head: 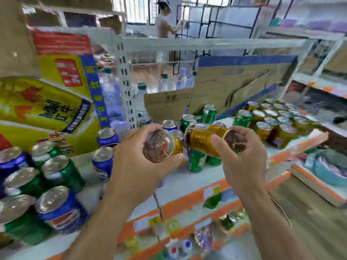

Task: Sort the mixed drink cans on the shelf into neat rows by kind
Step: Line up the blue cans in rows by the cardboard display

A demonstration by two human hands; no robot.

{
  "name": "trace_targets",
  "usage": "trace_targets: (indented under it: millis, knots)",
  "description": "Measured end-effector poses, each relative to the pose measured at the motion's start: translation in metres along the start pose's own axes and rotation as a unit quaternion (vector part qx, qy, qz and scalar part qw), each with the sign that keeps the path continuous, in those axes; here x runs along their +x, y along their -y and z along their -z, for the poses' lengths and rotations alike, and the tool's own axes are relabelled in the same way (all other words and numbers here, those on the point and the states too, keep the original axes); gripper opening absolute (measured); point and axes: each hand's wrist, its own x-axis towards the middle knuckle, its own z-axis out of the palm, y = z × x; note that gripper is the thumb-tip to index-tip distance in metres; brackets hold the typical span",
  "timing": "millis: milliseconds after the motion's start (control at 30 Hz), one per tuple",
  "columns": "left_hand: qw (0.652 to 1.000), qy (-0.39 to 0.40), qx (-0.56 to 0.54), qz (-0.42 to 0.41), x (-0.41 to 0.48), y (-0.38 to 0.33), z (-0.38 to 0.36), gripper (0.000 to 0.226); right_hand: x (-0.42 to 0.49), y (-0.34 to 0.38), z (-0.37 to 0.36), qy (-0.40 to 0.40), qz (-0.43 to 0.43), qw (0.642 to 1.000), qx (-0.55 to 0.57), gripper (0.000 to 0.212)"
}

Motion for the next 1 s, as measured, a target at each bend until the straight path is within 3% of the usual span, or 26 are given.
trace_targets:
  millis: [133, 267, 367, 567, 700, 867, 1000]
  knots:
    - [0.999, 0.038, -0.018, -0.003, 0.008, -0.021, -0.062, 0.053, 0.029, -0.03, 0.036, -0.014, 0.007, 1.0, -0.008, 0.041]
    - [0.997, 0.074, -0.022, -0.003, 0.025, -0.034, -0.12, 0.062, 0.061, -0.06, 0.071, -0.033, -0.012, 0.999, -0.01, 0.027]
    - [0.995, 0.099, -0.023, -0.007, 0.045, -0.042, -0.164, 0.059, 0.091, -0.095, 0.097, -0.03, -0.043, 0.998, -0.045, 0.036]
    - [0.993, 0.102, -0.05, -0.007, 0.096, -0.048, -0.235, 0.056, 0.174, -0.139, 0.136, 0.059, -0.041, 0.981, -0.178, 0.025]
    - [0.992, 0.113, -0.061, -0.004, 0.137, -0.056, -0.274, 0.056, 0.22, -0.164, 0.137, 0.198, -0.014, 0.927, -0.318, 0.022]
    - [0.993, 0.119, -0.001, -0.001, 0.166, -0.06, -0.312, 0.061, 0.253, -0.2, 0.124, 0.293, 0.064, 0.865, -0.402, 0.017]
    - [0.996, 0.092, 0.01, 0.015, 0.194, -0.061, -0.328, 0.059, 0.272, -0.218, 0.119, 0.416, 0.035, 0.793, -0.443, 0.042]
